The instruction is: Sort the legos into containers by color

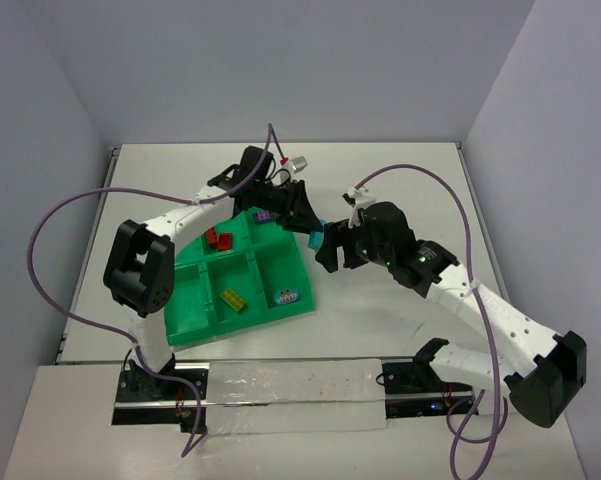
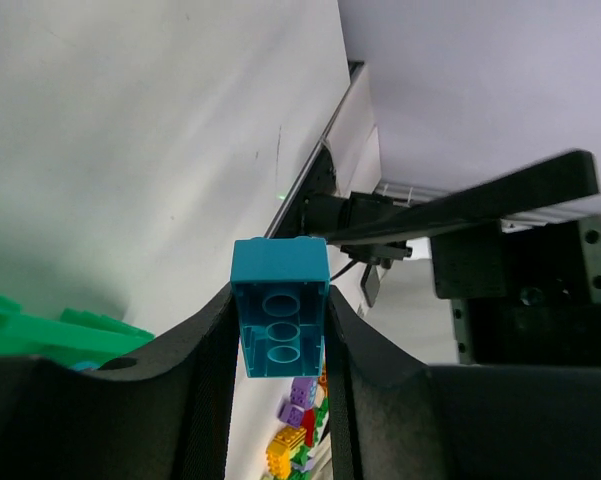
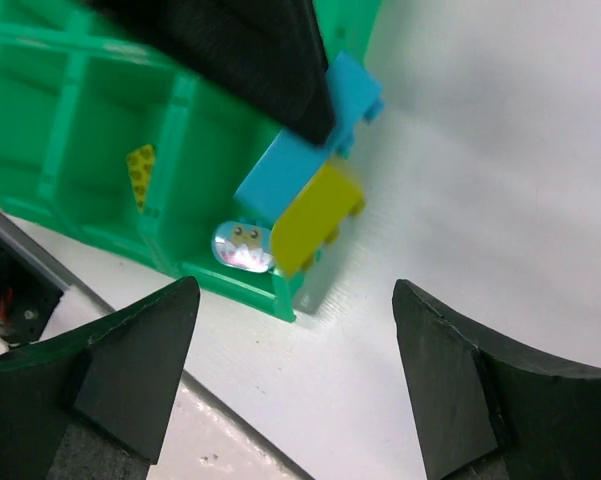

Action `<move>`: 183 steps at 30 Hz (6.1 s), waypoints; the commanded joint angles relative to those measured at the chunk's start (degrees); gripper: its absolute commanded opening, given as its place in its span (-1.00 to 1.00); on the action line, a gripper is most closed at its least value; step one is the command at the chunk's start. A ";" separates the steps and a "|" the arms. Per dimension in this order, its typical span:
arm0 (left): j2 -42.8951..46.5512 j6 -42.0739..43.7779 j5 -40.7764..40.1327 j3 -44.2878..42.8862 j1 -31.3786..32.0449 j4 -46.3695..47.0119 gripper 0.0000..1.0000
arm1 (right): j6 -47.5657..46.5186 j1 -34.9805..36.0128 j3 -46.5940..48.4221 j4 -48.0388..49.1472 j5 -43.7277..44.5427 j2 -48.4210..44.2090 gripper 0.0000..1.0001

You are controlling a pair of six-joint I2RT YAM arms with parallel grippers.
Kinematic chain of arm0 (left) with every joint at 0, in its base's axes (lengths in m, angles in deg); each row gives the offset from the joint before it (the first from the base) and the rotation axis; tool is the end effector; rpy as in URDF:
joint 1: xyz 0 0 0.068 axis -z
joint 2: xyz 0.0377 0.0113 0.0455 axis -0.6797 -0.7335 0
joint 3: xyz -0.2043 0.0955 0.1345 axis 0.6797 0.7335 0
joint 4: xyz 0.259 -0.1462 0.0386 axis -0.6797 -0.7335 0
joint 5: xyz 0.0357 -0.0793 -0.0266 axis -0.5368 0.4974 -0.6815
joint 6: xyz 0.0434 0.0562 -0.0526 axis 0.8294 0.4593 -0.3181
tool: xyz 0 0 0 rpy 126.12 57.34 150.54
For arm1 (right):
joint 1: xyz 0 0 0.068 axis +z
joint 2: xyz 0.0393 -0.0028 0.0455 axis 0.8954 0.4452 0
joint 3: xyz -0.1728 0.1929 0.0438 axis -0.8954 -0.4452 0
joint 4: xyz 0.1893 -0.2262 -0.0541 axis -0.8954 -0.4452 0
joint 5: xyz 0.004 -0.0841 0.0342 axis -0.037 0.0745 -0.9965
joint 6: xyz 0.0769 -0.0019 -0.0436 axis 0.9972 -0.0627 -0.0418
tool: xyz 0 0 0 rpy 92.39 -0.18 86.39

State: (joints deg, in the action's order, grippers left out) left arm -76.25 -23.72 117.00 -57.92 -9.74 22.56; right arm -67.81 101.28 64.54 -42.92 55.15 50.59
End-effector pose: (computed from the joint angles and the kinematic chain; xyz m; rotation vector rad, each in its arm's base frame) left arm 0.3643 -0.3120 0.2171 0.3827 2.5391 -1.6532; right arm 0.2439 0.1969 0.2663 -0.4258 2.1897 0.6408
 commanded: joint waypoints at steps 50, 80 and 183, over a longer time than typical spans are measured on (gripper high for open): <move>14.33 -30.21 20.09 13.86 -8.29 53.08 -1.00 | 30.94 -13.39 -4.83 56.16 -47.48 7.90 0.11; 16.60 8.19 0.74 11.94 -11.73 -3.60 -1.00 | 10.61 -16.98 -5.89 18.39 -23.95 -6.24 -1.00; 28.38 8.77 -50.36 -6.84 -16.29 -23.93 0.74 | -7.65 -30.25 21.66 -1.39 8.49 32.54 0.64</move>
State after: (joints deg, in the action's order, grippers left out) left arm -48.22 -16.58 65.69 -63.90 -25.67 -3.17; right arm -71.97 71.37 82.39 -44.84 61.25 81.28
